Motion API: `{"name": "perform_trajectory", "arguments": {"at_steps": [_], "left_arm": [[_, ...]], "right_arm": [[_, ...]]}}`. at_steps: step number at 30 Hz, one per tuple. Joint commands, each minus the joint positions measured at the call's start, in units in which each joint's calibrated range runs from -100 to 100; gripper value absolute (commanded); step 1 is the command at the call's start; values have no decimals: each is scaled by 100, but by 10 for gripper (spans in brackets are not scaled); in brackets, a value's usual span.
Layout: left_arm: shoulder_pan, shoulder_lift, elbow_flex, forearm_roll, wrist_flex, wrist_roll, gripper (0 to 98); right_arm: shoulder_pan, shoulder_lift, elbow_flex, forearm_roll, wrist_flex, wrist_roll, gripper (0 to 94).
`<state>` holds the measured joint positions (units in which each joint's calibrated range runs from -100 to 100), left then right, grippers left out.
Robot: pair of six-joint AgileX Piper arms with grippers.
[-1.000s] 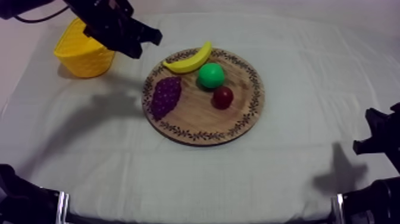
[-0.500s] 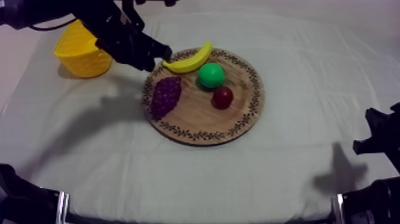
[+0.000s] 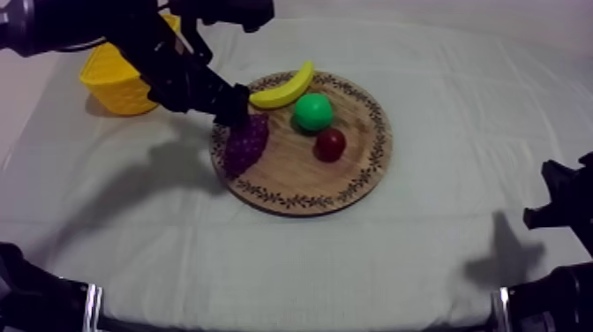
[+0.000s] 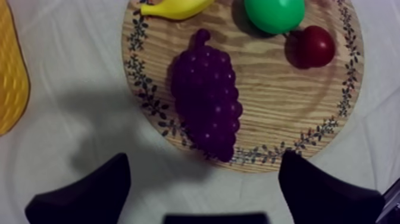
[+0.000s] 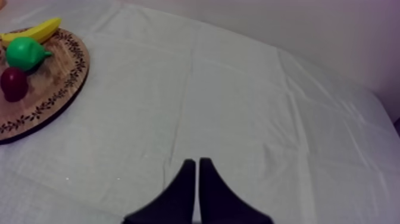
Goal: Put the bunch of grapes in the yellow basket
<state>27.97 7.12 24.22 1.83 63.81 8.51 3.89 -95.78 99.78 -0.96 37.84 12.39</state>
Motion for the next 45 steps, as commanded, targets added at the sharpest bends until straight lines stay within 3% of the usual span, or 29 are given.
{"name": "perform_trajectory", "arguments": {"at_steps": [1, 21, 45], "left_arm": [[5, 28, -6, 8, -18, 10, 970], [91, 1759, -752, 31, -90, 351, 970], [112, 2713, -1490, 92, 170, 267, 936]], "right_arm": [[1, 2, -1, 0, -2, -1, 3], [1, 2, -1, 0, -2, -1, 3], [1, 2, -1, 0, -2, -1, 3]]}}
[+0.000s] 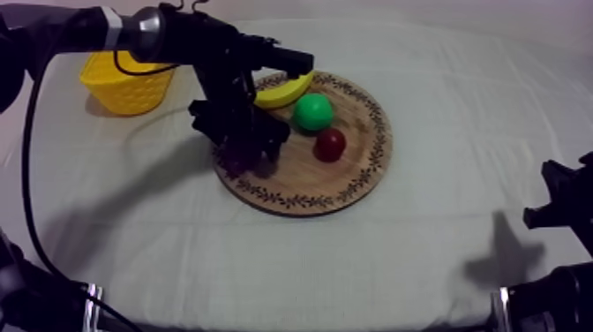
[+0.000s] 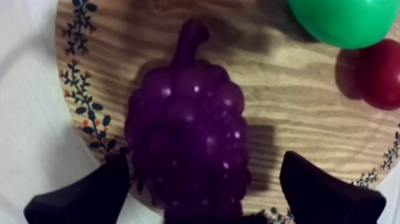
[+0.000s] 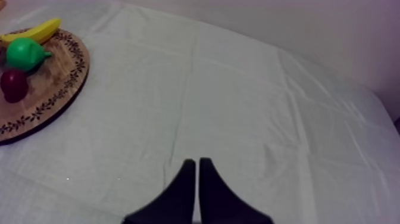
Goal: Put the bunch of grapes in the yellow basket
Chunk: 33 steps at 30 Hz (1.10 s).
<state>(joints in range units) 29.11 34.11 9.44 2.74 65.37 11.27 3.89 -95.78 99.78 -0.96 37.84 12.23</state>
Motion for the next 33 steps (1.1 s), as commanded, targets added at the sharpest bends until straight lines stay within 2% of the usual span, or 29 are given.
{"name": "perform_trajectory", "arguments": {"at_steps": [1, 6, 23, 33], "left_arm": [[-5, 42, -41, 2, 31, -21, 932], [-7, 164, -196, -6, 120, -93, 894], [-2, 146, -160, -82, 64, 52, 573], [78, -66, 40, -181, -158, 171, 517]], "right_arm": [[1, 2, -1, 0, -2, 15, 3], [1, 2, -1, 0, -2, 15, 3], [1, 2, -1, 0, -2, 15, 3], [1, 2, -1, 0, -2, 15, 3]]}}
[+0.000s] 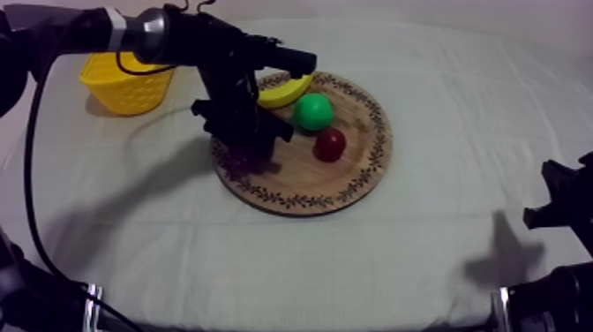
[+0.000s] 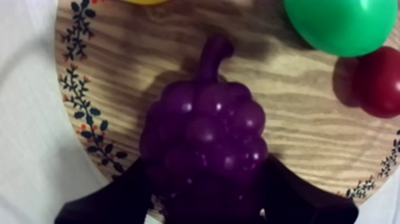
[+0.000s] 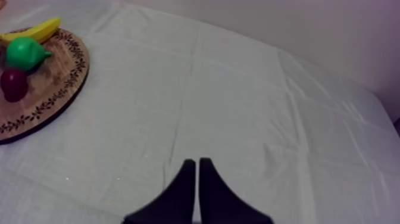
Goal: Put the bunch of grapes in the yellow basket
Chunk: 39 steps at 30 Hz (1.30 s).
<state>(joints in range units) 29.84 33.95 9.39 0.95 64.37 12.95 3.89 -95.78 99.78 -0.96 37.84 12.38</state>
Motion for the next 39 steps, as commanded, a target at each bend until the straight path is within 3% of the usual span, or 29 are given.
{"name": "perform_trajectory", "arguments": {"at_steps": [1, 9, 19, 31, 39], "left_arm": [[17, -119, 105, -10, -123, 11, 512], [138, -1232, 801, -6, -257, 145, 523], [66, -3101, 1683, -20, 90, 321, 543], [-1316, -4881, 2893, 37, 419, 0, 552], [-2133, -4982, 2977, 44, 444, -336, 554]], "right_arm": [[1, 2, -1, 0, -2, 0, 3], [1, 2, -1, -4, -2, 0, 3], [1, 2, -1, -4, -2, 0, 3], [1, 2, -1, -4, -2, 0, 3], [1, 2, -1, -4, -2, 0, 3]]}}
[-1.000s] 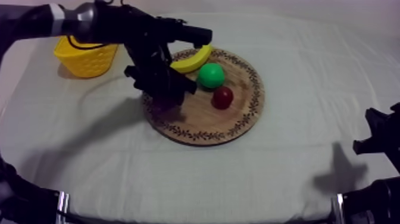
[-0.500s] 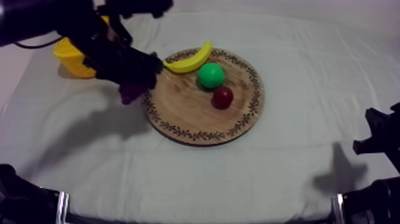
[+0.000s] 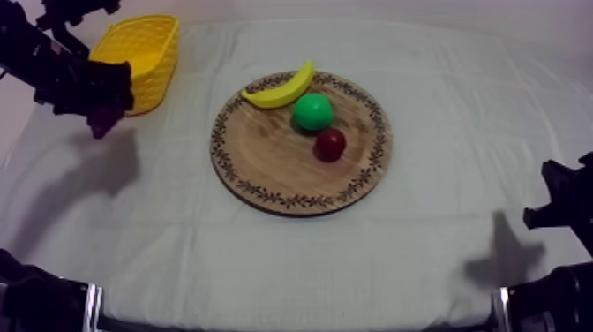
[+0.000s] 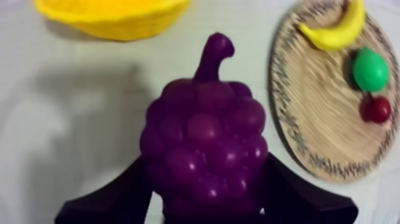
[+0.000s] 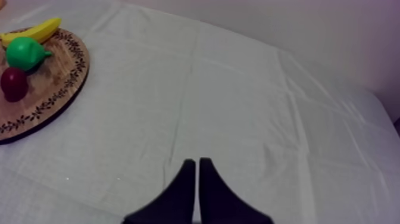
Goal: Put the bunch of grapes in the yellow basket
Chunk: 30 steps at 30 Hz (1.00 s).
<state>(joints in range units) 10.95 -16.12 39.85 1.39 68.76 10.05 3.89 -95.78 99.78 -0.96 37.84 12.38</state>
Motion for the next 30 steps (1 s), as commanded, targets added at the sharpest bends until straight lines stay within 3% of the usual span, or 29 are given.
{"name": "perform_trajectory", "arguments": {"at_steps": [1, 30], "left_arm": [[-301, 73, -162, 1, 6, -78, 554], [-853, 3642, -4601, 58, 201, -659, 574]], "right_arm": [[1, 2, -1, -4, -2, 0, 3], [1, 2, -1, -4, -2, 0, 3]]}}
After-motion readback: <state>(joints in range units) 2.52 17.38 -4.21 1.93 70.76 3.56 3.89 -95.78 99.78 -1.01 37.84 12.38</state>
